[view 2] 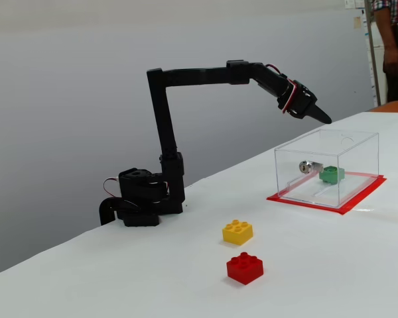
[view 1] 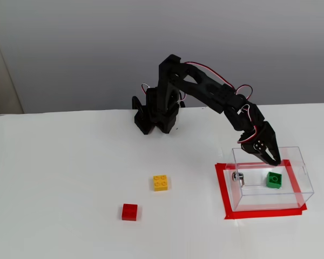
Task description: Pick the green lego brick and place it into the transparent box
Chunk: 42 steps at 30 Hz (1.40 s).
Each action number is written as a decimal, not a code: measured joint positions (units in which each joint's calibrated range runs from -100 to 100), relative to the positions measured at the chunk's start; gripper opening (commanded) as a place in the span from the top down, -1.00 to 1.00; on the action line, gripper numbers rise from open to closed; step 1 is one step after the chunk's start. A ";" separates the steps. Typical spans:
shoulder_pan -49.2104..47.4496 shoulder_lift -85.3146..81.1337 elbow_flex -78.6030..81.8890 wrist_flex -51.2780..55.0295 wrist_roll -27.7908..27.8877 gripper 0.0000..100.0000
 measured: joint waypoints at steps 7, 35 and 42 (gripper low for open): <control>5.66 -6.17 0.00 9.25 0.00 0.98; 41.88 -39.66 15.36 23.48 4.89 0.97; 48.72 -45.07 29.48 23.48 4.59 0.97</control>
